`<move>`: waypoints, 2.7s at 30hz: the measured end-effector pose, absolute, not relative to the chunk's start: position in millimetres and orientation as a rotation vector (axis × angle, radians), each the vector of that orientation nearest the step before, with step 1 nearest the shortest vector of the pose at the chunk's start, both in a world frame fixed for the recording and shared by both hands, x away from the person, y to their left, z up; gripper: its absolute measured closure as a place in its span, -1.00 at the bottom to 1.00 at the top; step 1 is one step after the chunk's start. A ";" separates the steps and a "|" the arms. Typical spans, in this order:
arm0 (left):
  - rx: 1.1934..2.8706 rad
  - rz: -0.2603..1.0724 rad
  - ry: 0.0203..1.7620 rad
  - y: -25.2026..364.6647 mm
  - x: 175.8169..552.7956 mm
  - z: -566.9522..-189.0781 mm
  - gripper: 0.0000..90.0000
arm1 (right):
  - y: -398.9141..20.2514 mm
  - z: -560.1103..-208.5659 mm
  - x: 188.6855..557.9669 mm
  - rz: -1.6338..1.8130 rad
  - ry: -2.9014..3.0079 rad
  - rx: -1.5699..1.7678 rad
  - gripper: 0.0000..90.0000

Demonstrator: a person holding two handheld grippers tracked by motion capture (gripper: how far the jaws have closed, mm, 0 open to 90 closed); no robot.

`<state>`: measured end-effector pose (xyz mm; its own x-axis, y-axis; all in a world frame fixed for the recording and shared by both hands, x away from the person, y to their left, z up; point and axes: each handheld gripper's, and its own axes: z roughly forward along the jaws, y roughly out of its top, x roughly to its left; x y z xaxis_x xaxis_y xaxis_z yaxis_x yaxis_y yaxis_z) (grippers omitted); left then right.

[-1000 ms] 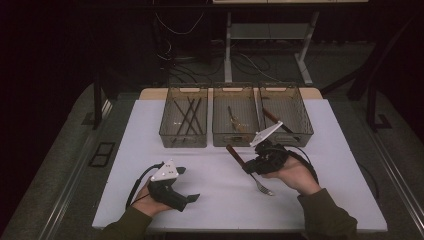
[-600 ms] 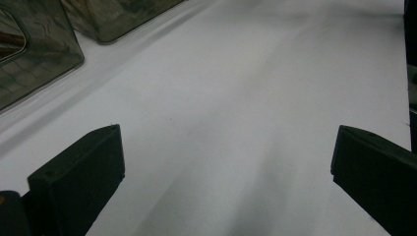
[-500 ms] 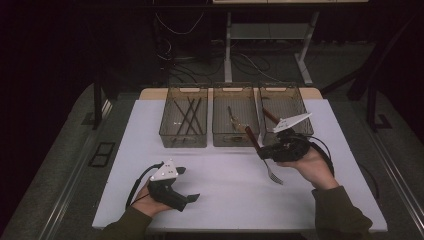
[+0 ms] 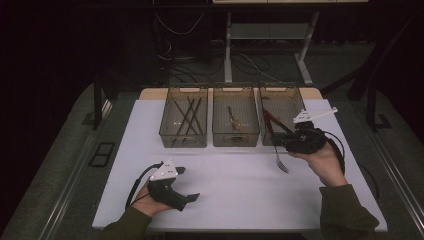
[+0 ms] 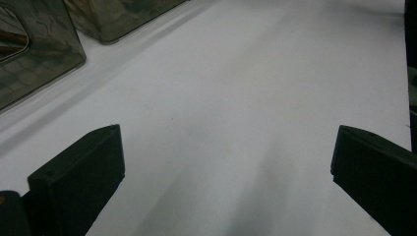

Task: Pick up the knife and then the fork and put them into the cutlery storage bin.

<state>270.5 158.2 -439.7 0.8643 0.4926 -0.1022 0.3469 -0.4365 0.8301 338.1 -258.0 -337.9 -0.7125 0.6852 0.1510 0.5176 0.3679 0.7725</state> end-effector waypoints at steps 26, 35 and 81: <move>2.070 0.191 0.617 158.1 271.3 -440.2 -1.00 | -310.8 -304.7 354.5 1.313 2.099 1.197 0.72; 2.069 0.192 0.615 157.9 271.3 -440.0 -1.00 | -313.7 -289.3 381.0 1.302 2.006 1.224 0.72; 2.057 0.180 0.619 156.3 270.2 -440.3 -1.00 | -303.8 -379.3 439.9 1.001 2.091 1.382 0.72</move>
